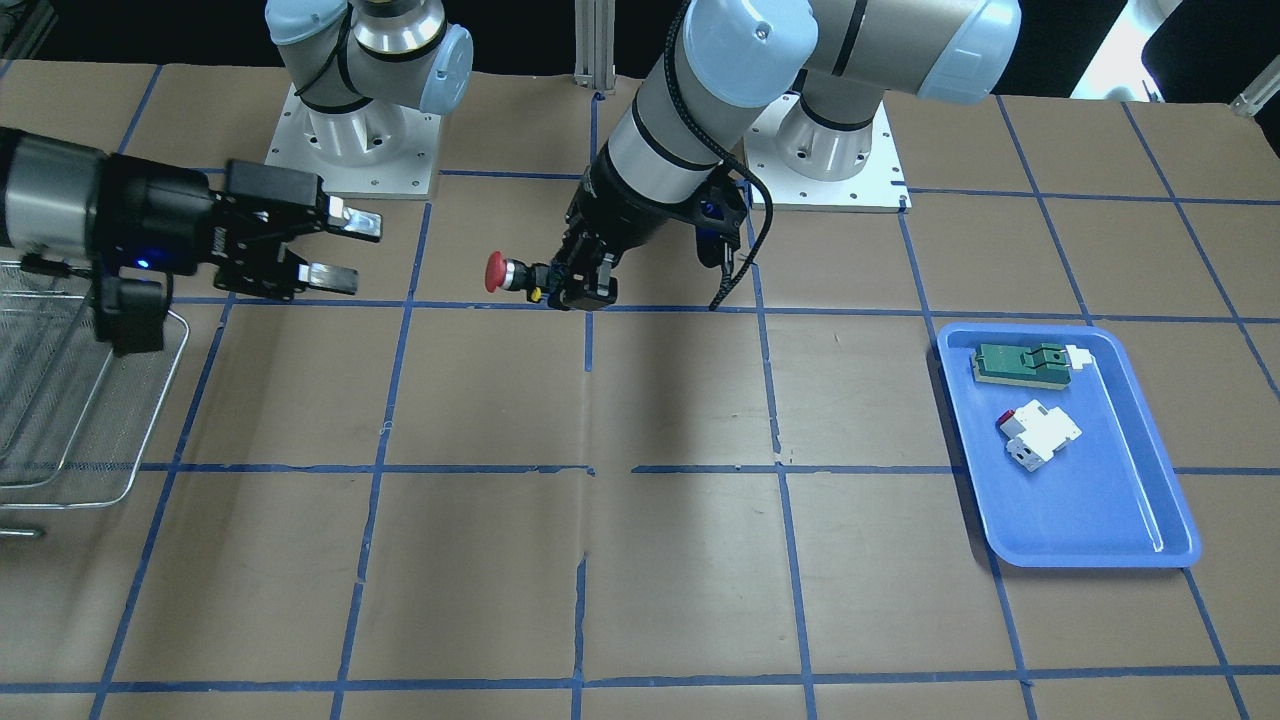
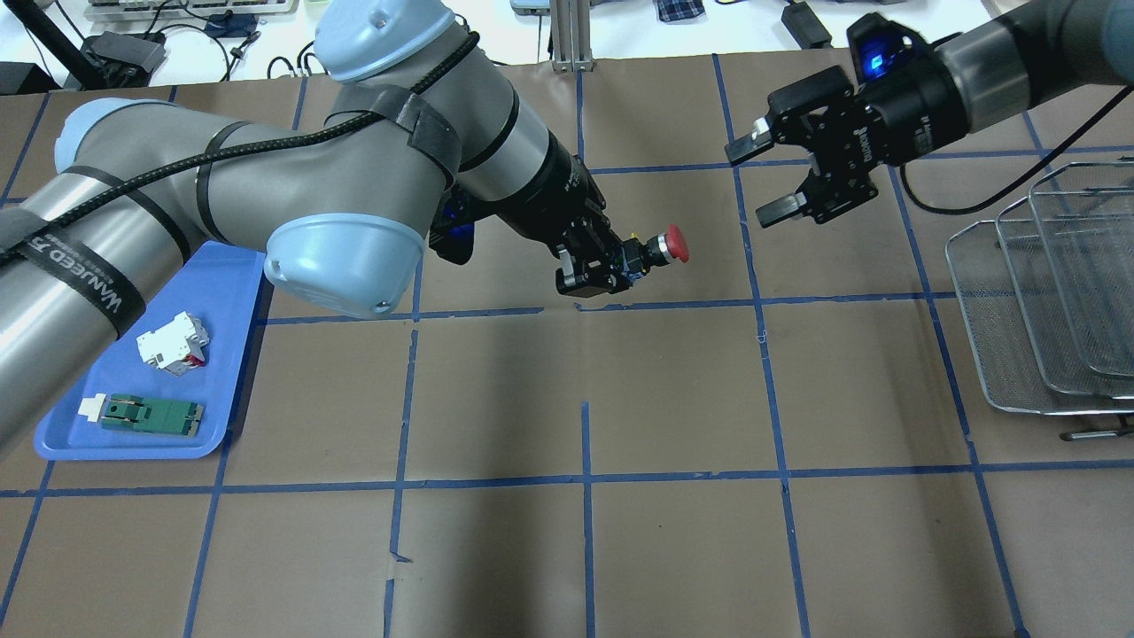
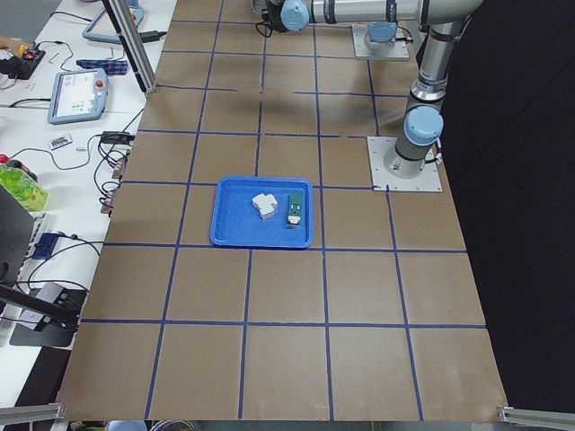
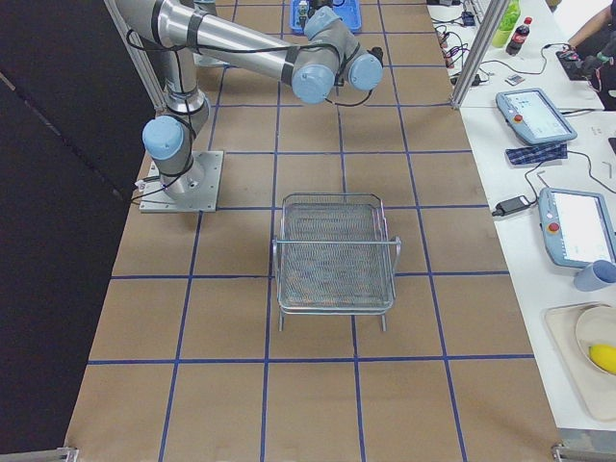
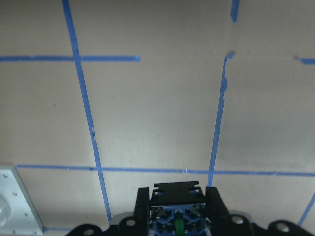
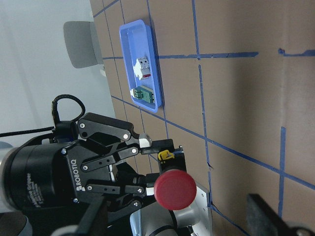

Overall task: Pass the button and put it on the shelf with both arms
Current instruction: 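Carry the button toward table center with left gripper while right gripper approaches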

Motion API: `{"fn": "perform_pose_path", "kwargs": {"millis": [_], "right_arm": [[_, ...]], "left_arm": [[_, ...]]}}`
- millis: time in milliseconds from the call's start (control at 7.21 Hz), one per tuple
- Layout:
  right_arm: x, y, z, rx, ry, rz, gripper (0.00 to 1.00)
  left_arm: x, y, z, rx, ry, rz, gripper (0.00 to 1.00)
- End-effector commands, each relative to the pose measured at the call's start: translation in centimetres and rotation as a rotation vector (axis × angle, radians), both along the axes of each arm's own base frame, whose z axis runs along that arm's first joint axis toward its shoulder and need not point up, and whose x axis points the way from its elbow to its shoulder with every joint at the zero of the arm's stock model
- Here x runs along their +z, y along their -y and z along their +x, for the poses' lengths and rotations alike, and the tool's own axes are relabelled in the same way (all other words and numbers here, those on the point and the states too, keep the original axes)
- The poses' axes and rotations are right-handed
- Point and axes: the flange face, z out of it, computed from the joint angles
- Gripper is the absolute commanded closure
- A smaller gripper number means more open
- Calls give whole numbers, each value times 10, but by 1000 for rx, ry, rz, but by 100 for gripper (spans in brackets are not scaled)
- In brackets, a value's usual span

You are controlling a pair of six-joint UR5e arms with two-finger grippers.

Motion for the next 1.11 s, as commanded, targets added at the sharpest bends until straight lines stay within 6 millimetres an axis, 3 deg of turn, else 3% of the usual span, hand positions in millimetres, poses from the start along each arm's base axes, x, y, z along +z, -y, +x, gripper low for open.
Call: {"fn": "perform_pose_path", "kwargs": {"millis": [0, 416, 693, 971], "right_arm": [[-16, -8, 23, 31, 8, 51, 0], [-19, -16, 49, 80, -3, 76, 0], [-19, -17, 48, 88, -11, 78, 17], [-21, -21, 45, 121, -55, 102, 17]], "left_arm": [[-1, -5, -13, 8, -38, 22, 100], [-1, -7, -15, 3, -38, 22, 100], [1, -7, -15, 0, -39, 18, 100], [2, -7, -15, 2, -40, 14, 100]]}}
